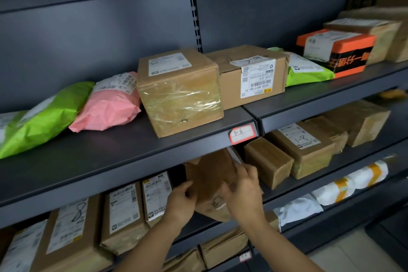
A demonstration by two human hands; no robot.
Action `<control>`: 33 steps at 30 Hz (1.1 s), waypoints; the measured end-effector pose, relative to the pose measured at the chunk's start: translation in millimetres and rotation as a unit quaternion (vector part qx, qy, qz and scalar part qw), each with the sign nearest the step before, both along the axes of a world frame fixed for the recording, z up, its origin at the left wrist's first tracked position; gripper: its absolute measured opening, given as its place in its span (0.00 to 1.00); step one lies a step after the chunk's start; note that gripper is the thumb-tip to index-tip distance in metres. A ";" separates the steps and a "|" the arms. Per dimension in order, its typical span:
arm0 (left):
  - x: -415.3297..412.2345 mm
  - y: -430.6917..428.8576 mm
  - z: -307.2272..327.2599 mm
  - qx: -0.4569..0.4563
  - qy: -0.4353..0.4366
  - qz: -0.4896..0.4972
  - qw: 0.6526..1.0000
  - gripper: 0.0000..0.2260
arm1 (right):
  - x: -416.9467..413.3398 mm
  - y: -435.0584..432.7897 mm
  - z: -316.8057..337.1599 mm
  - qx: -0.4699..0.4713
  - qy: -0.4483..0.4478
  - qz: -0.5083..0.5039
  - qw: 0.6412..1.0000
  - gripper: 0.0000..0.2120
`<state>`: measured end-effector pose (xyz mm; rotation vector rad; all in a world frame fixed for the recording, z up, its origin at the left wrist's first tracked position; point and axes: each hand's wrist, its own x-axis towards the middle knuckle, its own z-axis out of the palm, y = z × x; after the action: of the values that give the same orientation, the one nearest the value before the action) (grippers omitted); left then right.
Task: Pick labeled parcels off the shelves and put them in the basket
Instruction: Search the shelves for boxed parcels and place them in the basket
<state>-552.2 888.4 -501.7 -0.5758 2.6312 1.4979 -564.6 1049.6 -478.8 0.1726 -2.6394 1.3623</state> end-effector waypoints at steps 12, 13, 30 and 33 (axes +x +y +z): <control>8.2 -19.4 -13.0 -0.026 -0.057 -0.021 0.998 0.14 | 13.9 -6.1 -14.0 0.051 0.094 0.114 0.988 0.28; 7.8 -16.2 -8.5 -0.030 -0.067 -0.026 0.997 0.13 | 16.6 -8.9 -12.8 0.070 0.108 0.135 0.982 0.26; 22.3 8.1 17.5 0.206 -0.070 0.040 0.975 0.27 | -29.7 27.0 -27.8 0.013 -0.188 0.007 0.982 0.30; 30.8 8.8 20.4 0.202 -0.076 0.026 0.976 0.28 | -20.6 37.1 -30.9 0.020 -0.171 0.016 0.985 0.23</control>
<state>-521.4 897.2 -481.3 -0.6878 2.1291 1.8510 -585.3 1086.7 -509.7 -0.0182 -2.9535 1.4637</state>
